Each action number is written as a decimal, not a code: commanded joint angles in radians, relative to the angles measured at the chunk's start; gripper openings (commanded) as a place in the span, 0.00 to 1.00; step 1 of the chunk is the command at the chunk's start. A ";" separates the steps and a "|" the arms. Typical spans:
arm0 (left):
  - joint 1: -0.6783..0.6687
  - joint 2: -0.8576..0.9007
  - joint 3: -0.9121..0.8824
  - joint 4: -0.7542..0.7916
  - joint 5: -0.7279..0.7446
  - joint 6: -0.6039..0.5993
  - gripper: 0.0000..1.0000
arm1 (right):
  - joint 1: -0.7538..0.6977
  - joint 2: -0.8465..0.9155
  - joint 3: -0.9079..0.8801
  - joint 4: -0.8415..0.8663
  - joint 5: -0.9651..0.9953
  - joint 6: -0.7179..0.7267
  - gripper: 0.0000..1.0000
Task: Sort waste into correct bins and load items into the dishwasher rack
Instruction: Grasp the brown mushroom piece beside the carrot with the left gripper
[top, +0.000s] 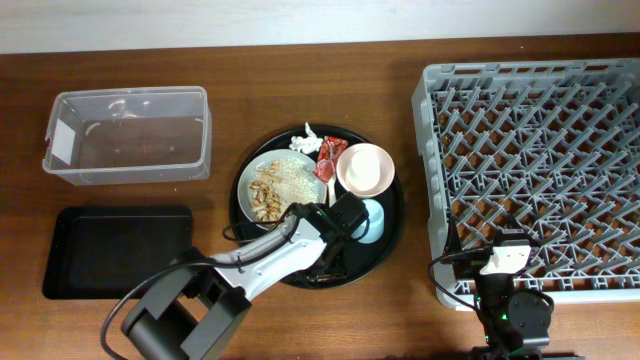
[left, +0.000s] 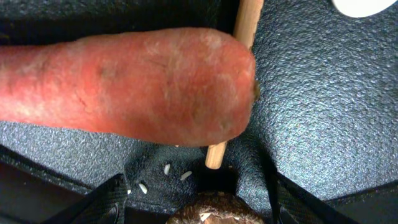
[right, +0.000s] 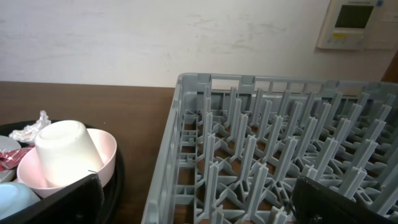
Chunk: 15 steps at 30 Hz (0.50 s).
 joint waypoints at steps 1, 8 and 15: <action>-0.004 0.015 0.005 0.006 0.014 -0.010 0.69 | -0.007 -0.006 -0.005 -0.005 0.012 -0.004 0.99; -0.004 0.014 0.005 0.002 0.029 -0.009 0.52 | -0.007 -0.006 -0.005 -0.005 0.012 -0.004 0.99; -0.004 0.014 0.026 -0.035 0.035 -0.002 0.41 | -0.007 -0.007 -0.005 -0.005 0.012 -0.004 0.99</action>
